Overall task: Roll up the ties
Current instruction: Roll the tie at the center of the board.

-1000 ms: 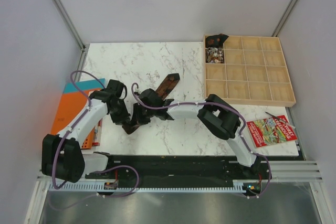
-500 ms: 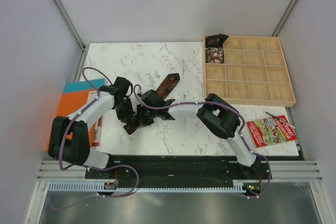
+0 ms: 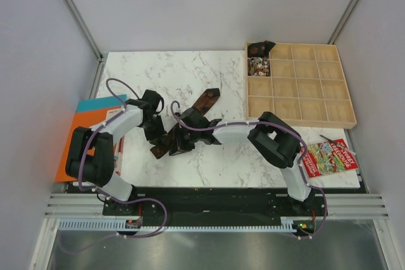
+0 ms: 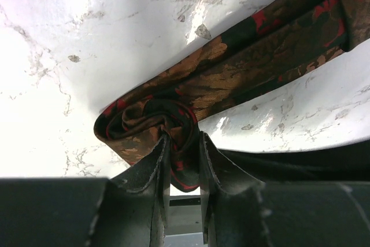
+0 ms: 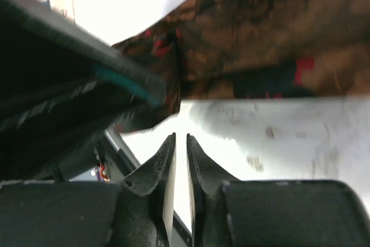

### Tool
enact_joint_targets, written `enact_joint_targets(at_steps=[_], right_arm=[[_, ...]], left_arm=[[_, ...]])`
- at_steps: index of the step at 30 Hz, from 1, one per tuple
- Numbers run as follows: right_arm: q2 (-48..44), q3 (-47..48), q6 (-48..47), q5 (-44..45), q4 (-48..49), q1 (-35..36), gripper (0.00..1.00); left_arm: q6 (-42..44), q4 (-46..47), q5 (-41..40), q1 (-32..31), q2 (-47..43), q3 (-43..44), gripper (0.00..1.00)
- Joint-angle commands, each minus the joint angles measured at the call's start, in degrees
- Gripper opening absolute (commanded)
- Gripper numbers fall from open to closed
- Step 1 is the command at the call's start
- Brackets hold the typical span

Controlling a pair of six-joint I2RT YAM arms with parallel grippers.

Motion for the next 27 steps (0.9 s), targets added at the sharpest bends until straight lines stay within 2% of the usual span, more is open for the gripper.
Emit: enact_joint_targets(at_steps=[1,6,10,16,23,25,27], right_arm=[[-6.55,-2.82,-2.1,-0.53,0.62,-0.75,0.2],[-9.63,-5.98,-3.24,0.35,-0.26,-1.1,0.21],[-11.38,-8.0,-3.51,0.61,-0.26,-1.37,0.21],[-13.4,-8.36,-3.68,0.96,-0.88,-1.54,0.22],[-14.99,-5.37,-2.98,0.0,-1.76,-1.46,0.23],[-15.43,-4.06,-2.89,0.0,-1.93,-1.54,0.23],[-15.34,-2.91,-2.89,-0.27,-3.33,-1.54,0.23]], left_arm=[[0.26,3.37,0.08,-0.14,1.51,2.43,0.17],[0.08,2.93,-0.36,-0.22,1.69,3.22,0.34],[-0.18,2.32,-0.36,-0.22,1.25,4.19,0.52],[-0.27,0.91,-0.45,-0.22,0.46,6.47,0.7],[-0.09,-1.98,-0.88,-0.22,-1.47,10.43,0.77],[-0.18,-2.78,-1.67,-0.22,-2.61,11.39,0.85],[-0.18,-4.01,-2.72,-0.14,-3.92,12.01,0.85]])
